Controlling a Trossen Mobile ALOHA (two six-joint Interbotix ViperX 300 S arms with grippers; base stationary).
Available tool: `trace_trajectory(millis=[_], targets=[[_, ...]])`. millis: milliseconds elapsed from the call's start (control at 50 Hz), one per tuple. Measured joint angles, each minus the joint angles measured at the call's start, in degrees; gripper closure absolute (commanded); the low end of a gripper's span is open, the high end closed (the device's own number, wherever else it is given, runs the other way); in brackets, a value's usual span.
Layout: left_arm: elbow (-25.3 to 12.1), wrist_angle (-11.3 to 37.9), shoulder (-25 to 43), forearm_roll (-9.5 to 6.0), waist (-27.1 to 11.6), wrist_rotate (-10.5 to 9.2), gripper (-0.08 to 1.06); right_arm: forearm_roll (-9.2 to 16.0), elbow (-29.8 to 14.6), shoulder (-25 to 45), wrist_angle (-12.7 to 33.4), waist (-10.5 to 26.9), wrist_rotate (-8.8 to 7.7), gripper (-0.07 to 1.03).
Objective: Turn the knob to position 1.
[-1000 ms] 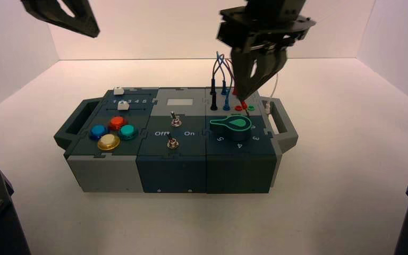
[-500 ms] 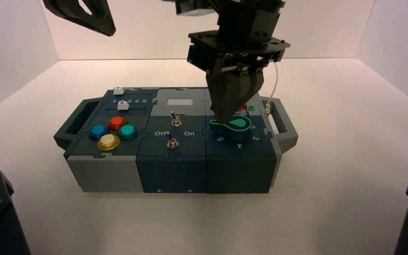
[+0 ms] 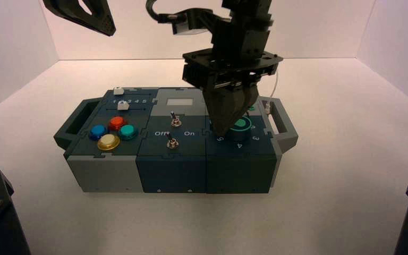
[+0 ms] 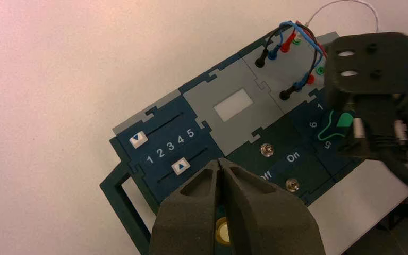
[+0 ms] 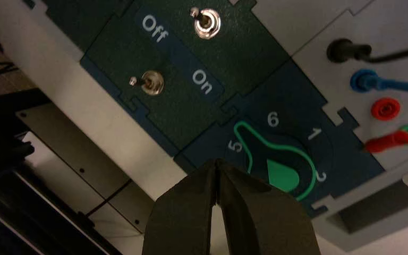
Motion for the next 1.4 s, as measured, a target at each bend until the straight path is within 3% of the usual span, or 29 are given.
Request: trace_trajectory(millis=[500, 1400], targets=[[0.00, 0.00, -0.70, 0.00, -0.09, 0.00, 1.01, -2.02, -1.32, 3.16, -1.85, -0.18, 0.09, 0.98], [-0.44, 0.09, -0.70, 0.35, -0.09, 0.00, 1.01, -4.22, -3.87, 4.92, -1.14, -6.06, 0.18, 0.98]])
